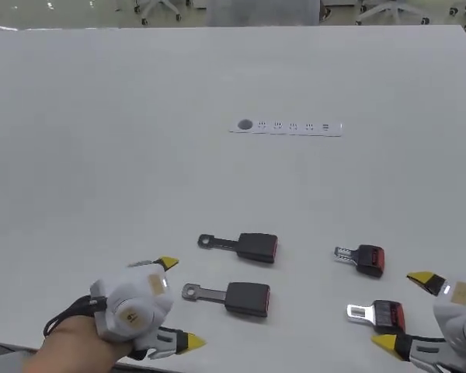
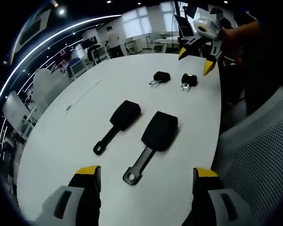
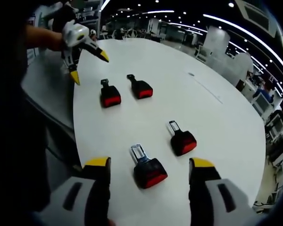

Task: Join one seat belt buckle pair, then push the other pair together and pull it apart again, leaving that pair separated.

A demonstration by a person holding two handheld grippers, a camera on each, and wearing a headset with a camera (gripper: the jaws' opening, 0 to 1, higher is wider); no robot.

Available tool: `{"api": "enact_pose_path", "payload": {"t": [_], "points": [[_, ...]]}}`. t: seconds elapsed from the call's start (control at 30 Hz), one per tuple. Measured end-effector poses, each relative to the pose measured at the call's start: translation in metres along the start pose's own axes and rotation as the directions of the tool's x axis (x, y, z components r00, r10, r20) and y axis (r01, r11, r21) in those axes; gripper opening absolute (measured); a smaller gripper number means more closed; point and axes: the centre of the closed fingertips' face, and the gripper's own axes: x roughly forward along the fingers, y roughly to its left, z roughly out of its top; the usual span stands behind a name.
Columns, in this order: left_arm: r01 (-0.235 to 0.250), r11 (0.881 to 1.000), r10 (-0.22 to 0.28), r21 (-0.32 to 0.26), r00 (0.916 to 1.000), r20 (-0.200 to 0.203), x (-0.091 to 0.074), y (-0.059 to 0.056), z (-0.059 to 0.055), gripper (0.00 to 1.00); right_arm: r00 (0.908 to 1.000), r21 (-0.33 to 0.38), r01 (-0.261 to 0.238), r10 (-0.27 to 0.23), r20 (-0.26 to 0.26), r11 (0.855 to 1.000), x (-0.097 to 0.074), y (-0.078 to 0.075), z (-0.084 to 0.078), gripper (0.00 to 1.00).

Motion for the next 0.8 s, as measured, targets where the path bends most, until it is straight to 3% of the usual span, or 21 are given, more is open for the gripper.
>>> {"api": "enact_pose_path", "payload": {"t": [0.1, 0.27, 0.37, 0.47, 0.57, 0.67, 0.8], "points": [[0.018, 1.000, -0.018, 0.008, 0.9998, 0.000, 0.003, -0.003, 0.004, 0.76, 1.0000, -0.021, -0.009, 0.008, -0.003, 1.000, 0.001, 0.000, 0.000, 0.65], [0.031, 0.999, -0.031, 0.013, 0.9995, -0.009, 0.011, -0.004, 0.006, 0.76, 0.9993, -0.041, -0.035, 0.034, -0.017, 0.999, 0.003, 0.004, -0.001, 0.57], [0.034, 0.999, -0.035, 0.024, 0.9994, 0.009, 0.013, -0.004, 0.013, 0.76, 0.9989, -0.071, -0.038, 0.036, -0.029, 0.997, 0.004, 0.004, -0.003, 0.55], [0.055, 0.996, -0.055, 0.073, 0.9985, -0.005, 0.018, -0.006, 0.016, 0.72, 0.9982, -0.090, -0.046, 0.042, -0.043, 0.995, 0.006, 0.004, -0.004, 0.53], [0.086, 0.990, -0.079, 0.115, 0.9946, -0.068, 0.026, -0.009, 0.014, 0.67, 0.9962, -0.098, -0.070, 0.065, -0.059, 0.993, 0.010, 0.005, -0.009, 0.53], [0.112, 0.983, -0.104, 0.146, 0.9927, -0.061, 0.036, -0.013, 0.021, 0.62, 0.9942, -0.122, -0.083, 0.074, -0.078, 0.989, 0.014, 0.003, -0.016, 0.53], [0.126, 0.971, -0.116, 0.201, 0.9914, -0.061, 0.053, -0.017, 0.029, 0.66, 0.9880, -0.143, -0.115, 0.099, -0.119, 0.983, 0.019, 0.001, -0.028, 0.52]]}}
